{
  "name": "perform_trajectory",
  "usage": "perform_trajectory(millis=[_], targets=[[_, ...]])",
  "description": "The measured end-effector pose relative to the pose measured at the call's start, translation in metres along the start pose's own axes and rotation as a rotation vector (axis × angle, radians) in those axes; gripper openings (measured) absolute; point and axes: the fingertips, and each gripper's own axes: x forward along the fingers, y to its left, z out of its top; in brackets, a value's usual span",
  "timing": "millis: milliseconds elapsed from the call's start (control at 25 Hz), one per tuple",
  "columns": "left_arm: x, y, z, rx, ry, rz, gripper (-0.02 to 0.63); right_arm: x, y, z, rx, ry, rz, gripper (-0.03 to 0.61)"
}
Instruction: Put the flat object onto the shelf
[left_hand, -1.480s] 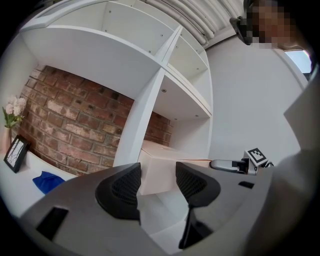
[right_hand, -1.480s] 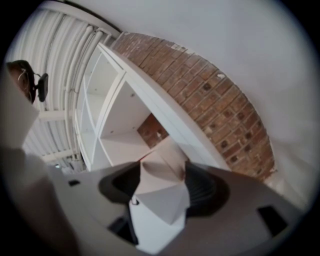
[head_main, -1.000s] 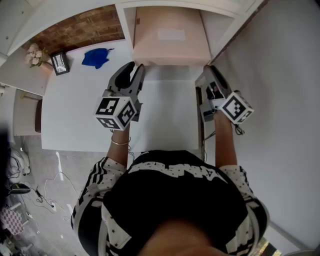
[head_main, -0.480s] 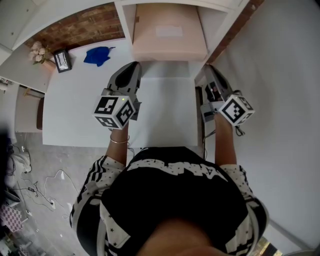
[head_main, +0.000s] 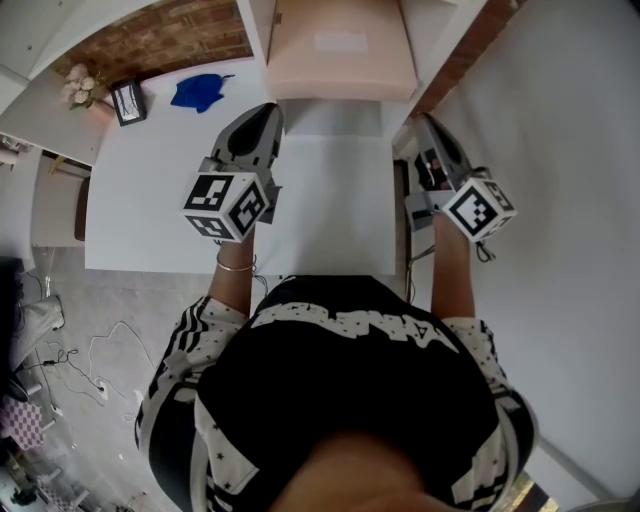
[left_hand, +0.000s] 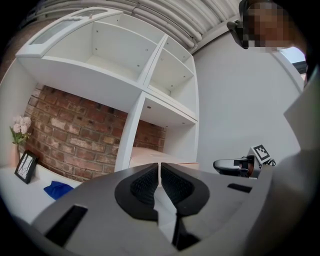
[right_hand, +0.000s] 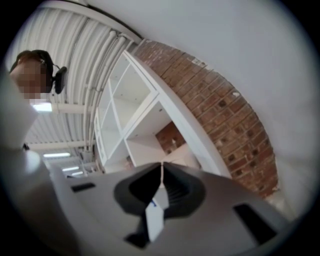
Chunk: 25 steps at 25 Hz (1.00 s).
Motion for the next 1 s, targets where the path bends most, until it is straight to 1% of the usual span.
perform_trajectory(millis=[480,760,1000], targets=[[-0.0042,-0.0028,0.0005,0.011,0.001,0.011,0.044,-0.0033,0.0045,-0.0007,-0.005,0.000,0.017,0.034],[-0.0049,-0.0028,-0.0002,0.017,0.005,0.010,0.044,-0.0052,0.0033,-0.0021,-0.002,0.002,0.003,0.034],[-0.0052,-0.0022,0.0006,0.022,0.004,0.007,0.044,-0.0031,0.0063,-0.0022,-0.014,0.005,0.012,0.034]])
